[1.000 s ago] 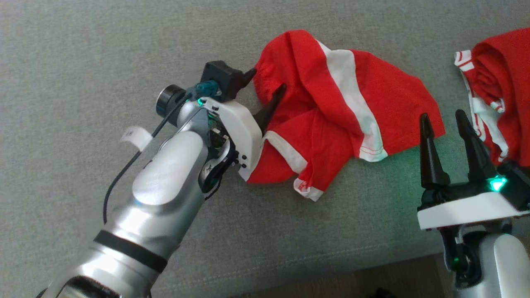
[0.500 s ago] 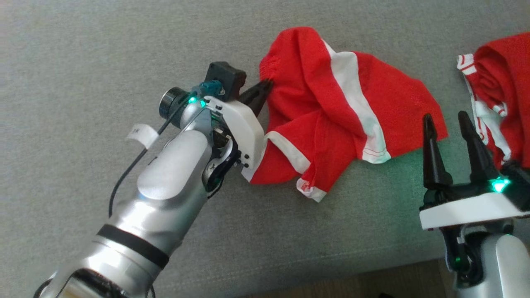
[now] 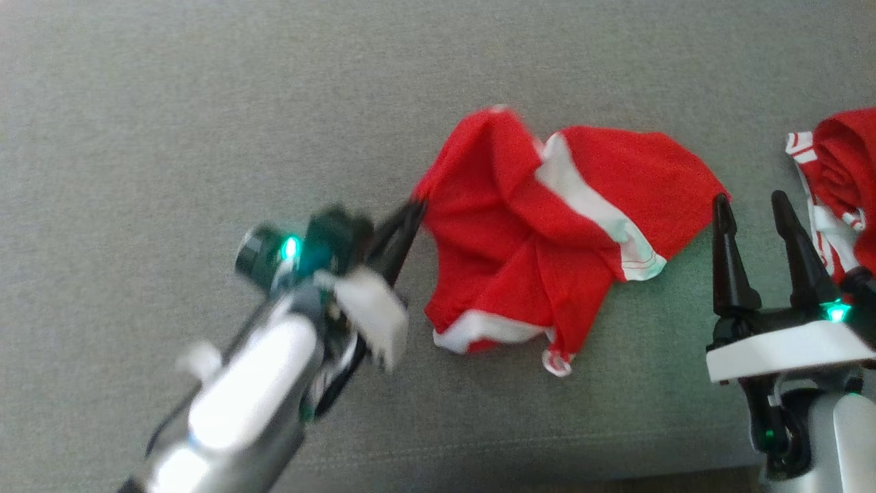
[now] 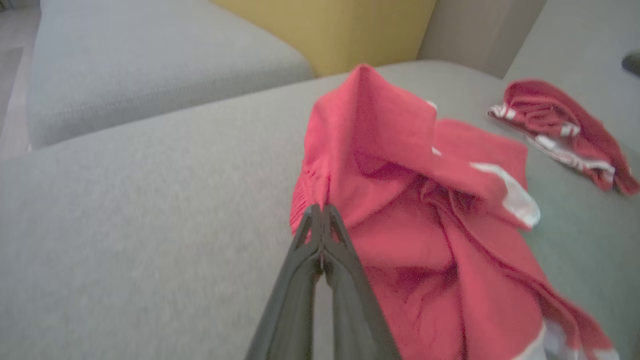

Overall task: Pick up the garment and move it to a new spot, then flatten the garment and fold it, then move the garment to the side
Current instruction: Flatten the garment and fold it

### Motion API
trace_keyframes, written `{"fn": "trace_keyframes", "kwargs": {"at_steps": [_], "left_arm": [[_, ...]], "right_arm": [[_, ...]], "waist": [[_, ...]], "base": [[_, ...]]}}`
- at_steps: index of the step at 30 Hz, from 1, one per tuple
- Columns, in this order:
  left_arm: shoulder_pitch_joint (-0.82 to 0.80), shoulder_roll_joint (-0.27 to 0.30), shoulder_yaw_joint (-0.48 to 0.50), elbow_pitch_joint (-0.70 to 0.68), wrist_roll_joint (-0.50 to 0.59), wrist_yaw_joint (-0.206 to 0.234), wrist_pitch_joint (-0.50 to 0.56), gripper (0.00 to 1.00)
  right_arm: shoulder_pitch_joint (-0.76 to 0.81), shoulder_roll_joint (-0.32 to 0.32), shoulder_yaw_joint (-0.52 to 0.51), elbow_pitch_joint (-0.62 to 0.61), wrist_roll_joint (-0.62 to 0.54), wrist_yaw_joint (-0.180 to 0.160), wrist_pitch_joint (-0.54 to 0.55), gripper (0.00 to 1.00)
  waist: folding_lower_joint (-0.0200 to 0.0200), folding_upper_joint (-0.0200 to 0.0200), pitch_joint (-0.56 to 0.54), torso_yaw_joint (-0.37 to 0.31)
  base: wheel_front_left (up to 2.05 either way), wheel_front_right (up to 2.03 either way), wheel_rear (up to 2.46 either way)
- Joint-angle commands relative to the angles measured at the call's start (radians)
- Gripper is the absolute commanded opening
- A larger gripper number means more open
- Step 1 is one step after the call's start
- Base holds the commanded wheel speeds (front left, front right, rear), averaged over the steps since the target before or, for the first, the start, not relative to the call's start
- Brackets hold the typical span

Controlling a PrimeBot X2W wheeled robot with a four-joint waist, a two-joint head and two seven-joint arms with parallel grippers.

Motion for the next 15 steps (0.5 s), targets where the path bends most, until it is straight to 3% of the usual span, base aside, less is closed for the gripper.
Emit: {"fn": "trace_keyframes", "kwargs": {"at_steps": [1, 7, 15], "left_arm": [[0.016, 0.042, 0.019, -0.068, 0.015, 0.02, 0.009, 0.0], [0.181, 0.146, -0.052, -0.205, 0.079, 0.086, 0.07, 0.0], [0.262, 0.161, -0.1, -0.203, 0.087, 0.111, 0.105, 0.0]], "right_arm": [[0.011, -0.005, 0.016, -0.039, 0.002, -0.001, 0.004, 1.0], [0.023, -0.005, 0.006, -0.05, 0.002, -0.001, 0.02, 1.0], [0.017, -0.005, -0.004, -0.076, -0.022, -0.001, 0.047, 1.0]], "waist": [[0.0, 0.0, -0.012, 0.013], [0.0, 0.0, -0.021, 0.038], [0.0, 0.0, -0.025, 0.059]], "base": [[0.0, 0.0, 0.0], [0.0, 0.0, 0.0], [0.0, 0.0, 0.0]]}}
